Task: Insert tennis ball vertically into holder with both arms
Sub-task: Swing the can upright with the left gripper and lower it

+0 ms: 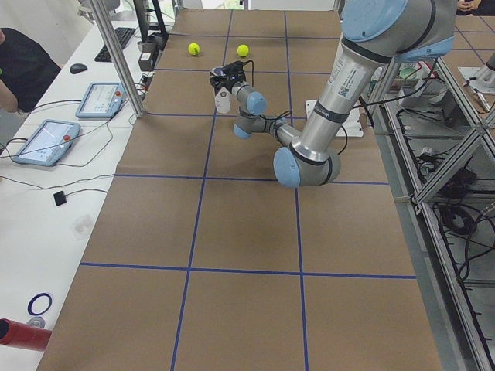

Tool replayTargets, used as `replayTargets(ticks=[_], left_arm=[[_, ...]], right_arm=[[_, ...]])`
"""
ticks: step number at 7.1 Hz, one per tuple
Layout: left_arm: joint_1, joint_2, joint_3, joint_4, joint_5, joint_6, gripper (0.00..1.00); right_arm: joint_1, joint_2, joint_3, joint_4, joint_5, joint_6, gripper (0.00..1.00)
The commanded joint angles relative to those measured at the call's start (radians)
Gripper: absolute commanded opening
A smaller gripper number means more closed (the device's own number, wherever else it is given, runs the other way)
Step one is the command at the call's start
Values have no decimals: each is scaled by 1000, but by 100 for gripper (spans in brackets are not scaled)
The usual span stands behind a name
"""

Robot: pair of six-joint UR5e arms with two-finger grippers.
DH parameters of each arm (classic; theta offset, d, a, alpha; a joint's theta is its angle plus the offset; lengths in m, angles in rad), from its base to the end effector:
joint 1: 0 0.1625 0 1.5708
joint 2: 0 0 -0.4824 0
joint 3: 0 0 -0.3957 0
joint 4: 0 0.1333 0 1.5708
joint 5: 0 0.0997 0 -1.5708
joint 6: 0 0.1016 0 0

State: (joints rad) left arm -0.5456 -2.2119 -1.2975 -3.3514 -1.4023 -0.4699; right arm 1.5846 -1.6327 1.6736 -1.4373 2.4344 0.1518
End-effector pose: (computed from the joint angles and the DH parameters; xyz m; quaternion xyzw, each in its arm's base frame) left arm 0.5094 -0.4851 0.2686 0.6697 0.5662 0.0590 0.4768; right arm 0.0626 -0.4743 0.6755 0.0502 -0.4214 0.0385 0.9047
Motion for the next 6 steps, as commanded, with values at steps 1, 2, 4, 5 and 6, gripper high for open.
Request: replayTargets(ticks=[1,2,4,5,6], left_arm=[[19,6,9,-6,2,-6,50],[35,6,17,-6,8,-6,50],[49,8,36,-11,35,-4,51],[49,8,38,-13,35,-4,51],[49,8,38,-13,39,-4,51]], right_arm=[[0,1,0,0,-1,0,100],[0,-1,0,0,-1,0,100],[0,1,0,0,-3,0,100],[0,7,-1,-2,-6,2,100],[0,7,-2,-2,-6,2,100]])
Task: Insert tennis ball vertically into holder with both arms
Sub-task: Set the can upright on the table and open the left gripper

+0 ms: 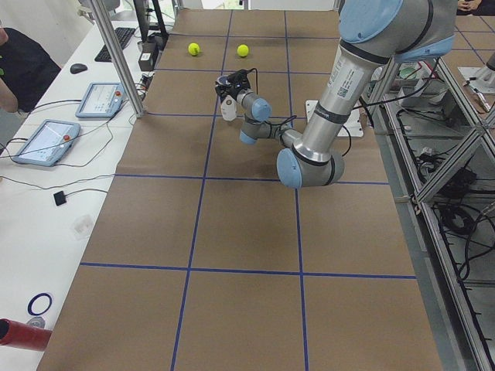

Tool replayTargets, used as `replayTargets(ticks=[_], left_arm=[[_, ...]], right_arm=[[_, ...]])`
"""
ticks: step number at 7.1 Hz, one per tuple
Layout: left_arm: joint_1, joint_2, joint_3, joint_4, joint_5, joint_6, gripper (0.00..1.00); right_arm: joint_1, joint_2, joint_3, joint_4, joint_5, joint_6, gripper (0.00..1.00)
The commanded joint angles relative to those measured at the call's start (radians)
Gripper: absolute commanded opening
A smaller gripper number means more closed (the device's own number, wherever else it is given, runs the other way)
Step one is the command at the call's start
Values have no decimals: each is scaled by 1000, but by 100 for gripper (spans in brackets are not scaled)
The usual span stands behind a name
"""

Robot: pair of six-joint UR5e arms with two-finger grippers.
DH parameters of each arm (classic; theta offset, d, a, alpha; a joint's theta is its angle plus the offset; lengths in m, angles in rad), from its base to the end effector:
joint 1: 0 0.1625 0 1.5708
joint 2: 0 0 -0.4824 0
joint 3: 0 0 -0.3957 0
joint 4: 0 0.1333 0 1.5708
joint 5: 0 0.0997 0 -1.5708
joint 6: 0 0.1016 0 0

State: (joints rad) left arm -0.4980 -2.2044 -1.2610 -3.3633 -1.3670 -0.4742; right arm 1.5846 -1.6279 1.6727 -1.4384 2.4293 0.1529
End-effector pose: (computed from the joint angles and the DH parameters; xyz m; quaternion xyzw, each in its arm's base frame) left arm 0.5363 -0.4667 0.2885 0.6551 0.5700 0.0592 0.4924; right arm 0.0630 -0.4768 0.6742 0.0514 -0.4191 0.0387 0.9056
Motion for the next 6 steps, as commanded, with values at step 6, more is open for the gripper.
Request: replayTargets(ticks=[6], left_arm=[[35,6,43,-79,77,11,56]], right_arm=[[0,3,-5,-1,-4,0,100]])
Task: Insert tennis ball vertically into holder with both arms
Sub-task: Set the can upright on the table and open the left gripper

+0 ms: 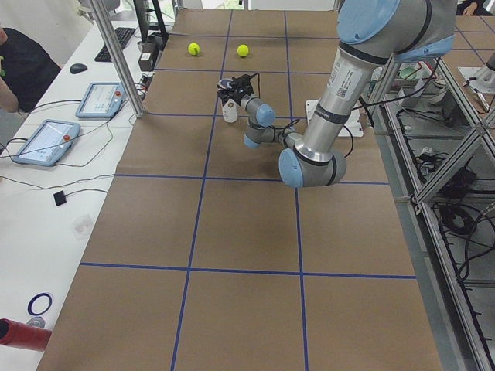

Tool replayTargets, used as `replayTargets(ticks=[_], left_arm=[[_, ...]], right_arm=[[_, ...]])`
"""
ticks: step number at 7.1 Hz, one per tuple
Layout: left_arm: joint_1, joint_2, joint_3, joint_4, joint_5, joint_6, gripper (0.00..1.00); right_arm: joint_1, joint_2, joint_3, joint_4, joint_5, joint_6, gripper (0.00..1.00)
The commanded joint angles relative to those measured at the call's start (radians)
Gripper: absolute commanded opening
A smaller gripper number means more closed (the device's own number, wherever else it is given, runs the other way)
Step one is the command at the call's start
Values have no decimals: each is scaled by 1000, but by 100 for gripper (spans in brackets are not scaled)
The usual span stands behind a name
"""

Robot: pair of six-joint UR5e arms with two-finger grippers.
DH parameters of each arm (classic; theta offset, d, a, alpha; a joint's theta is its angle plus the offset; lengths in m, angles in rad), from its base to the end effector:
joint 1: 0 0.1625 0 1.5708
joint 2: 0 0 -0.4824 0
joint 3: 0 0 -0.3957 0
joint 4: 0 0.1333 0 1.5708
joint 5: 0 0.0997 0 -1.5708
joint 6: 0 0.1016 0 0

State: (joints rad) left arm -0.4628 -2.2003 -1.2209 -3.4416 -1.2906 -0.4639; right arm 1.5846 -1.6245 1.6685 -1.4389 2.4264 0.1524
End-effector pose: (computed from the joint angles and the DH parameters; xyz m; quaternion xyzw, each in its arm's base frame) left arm 0.5466 -0.4531 0.3063 0.6626 0.5693 0.0325 0.4856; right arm 0.0632 -0.4784 0.6750 0.0511 -0.4178 0.0389 0.9063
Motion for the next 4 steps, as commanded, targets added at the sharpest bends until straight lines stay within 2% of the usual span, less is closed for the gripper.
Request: replayTargets(ticks=[1,2,3,4], left_arm=[[1,4,3,-1,1,1,58],[1,4,1,-1,1,1,70],[1,2,-2,-2,7,1,97],[1,4,-2,-4,7,1,99]], right_arm=[[0,0,-3,0,-1,0,100],[0,0,-4,0,-1,-1,100],[0,2,-4,0,-1,-1,100],[0,5,-6,-2,-1,-1,100]])
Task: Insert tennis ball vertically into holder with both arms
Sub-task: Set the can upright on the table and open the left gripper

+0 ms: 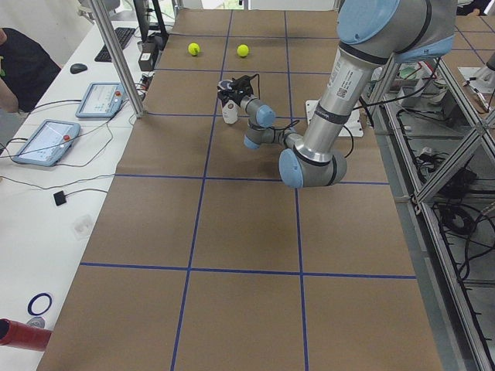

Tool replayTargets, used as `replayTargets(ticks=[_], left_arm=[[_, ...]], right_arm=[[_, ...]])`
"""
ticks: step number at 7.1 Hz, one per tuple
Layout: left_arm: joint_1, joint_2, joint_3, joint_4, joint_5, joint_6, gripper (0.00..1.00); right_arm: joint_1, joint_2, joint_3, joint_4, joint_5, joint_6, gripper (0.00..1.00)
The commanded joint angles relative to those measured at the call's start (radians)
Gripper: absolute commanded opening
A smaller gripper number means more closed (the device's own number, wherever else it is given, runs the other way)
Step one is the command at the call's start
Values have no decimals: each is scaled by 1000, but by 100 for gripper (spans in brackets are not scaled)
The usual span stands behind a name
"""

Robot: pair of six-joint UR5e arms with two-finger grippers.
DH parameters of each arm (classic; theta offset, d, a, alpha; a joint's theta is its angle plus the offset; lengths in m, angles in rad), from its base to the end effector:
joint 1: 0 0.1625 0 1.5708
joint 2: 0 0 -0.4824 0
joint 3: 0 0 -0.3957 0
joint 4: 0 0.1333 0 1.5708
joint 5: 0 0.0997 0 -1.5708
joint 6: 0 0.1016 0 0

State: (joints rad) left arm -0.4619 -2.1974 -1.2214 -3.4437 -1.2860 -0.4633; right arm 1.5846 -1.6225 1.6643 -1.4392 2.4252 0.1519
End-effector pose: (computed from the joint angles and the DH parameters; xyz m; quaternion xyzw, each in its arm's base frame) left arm 0.5460 -0.4526 0.3082 0.6630 0.5684 0.0310 0.4861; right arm 0.0633 -0.4793 0.6762 0.0501 -0.4172 0.0393 0.9066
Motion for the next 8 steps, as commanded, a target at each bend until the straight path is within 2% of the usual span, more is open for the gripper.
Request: replayTargets(ticks=[1,4,6,7,8], left_arm=[[0,-1,-3,0,2,-1,99],[0,-13,-12,0,0,-6,99],[-6,2,-97,20,-7,-5,99],[-15,2,-101,21,-9,-3,99],[-30,43,-153,32,-12,-3,99]], right_arm=[[0,4,-3,-1,0,0,100],[0,4,-5,-1,0,0,100],[0,3,-3,-1,0,0,100],[0,3,-3,-1,0,0,100],[0,4,-3,-1,0,1,100]])
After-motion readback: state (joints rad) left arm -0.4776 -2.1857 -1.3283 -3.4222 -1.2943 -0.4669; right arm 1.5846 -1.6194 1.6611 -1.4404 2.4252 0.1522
